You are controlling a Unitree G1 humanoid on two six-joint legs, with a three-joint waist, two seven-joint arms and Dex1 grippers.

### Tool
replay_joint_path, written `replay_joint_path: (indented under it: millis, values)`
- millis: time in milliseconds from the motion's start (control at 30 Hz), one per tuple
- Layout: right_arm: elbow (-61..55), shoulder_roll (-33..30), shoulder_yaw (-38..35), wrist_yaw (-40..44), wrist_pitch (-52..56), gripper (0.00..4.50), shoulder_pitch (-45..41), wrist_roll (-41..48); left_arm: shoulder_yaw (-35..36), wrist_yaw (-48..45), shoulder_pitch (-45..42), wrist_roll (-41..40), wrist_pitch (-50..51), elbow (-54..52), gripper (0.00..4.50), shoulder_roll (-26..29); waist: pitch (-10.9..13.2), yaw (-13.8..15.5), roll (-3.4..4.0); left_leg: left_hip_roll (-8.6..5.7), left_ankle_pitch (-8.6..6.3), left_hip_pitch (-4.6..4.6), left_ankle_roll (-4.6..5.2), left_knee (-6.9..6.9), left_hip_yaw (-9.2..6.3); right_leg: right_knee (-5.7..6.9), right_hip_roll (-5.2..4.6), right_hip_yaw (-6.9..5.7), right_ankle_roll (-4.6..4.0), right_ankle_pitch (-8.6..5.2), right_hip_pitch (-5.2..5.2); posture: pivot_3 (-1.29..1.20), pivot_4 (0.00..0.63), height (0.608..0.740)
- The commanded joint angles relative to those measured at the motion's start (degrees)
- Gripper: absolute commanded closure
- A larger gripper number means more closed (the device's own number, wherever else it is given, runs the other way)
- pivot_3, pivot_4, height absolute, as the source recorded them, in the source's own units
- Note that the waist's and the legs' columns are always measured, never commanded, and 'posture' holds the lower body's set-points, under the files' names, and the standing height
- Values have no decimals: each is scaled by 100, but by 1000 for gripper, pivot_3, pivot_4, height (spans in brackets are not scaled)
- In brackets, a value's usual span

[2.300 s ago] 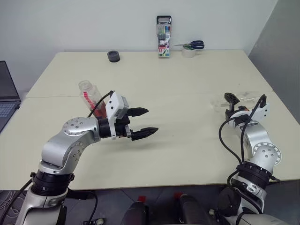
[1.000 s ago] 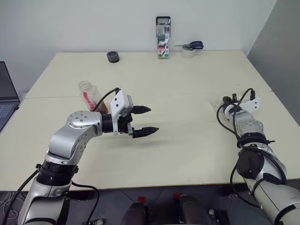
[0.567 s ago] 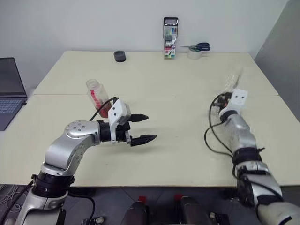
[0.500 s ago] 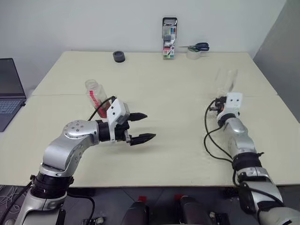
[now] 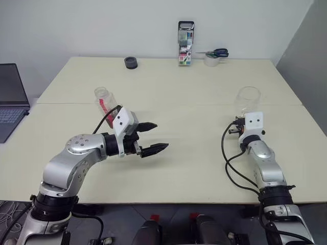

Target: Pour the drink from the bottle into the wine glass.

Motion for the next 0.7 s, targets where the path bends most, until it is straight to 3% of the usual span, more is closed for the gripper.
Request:
replay_joint_path:
  millis: [33, 300, 467, 700]
  values:
    - [619, 290, 146, 495, 395, 4242, -191, 215, 256, 125, 59, -25, -124, -254, 0, 40, -2, -30, -3, 3, 0, 3, 1, 0, 3, 1, 3, 0, 0, 0, 0, 0, 150, 740]
    - [2355, 1285, 262, 1084, -810, 4242, -2107, 168, 1001, 961, 999, -121, 125, -1082, 0, -20, 9, -404, 6, 78, -10, 63, 12, -35, 93, 23, 59, 70, -29, 13, -15, 0, 150, 740]
    - [3787, 1782, 326, 1338, -1727, 4242, -3181, 31, 1608, 1776, 1627, -166, 319, -1700, 0, -296, 28, -352, 22, 103, -11, 46, 10, -44, 112, 36, 85, 112, -44, 22, -57, 0, 150, 740]
    - [5104, 2200, 485, 1477, -2499, 4242, -3892, -258, 2052, 2898, 2485, -130, 454, -2609, 0, -942, 28, -207, 22, 81, -22, 25, -11, -31, 124, 13, 71, 124, -39, 25, -64, 0, 150, 740]
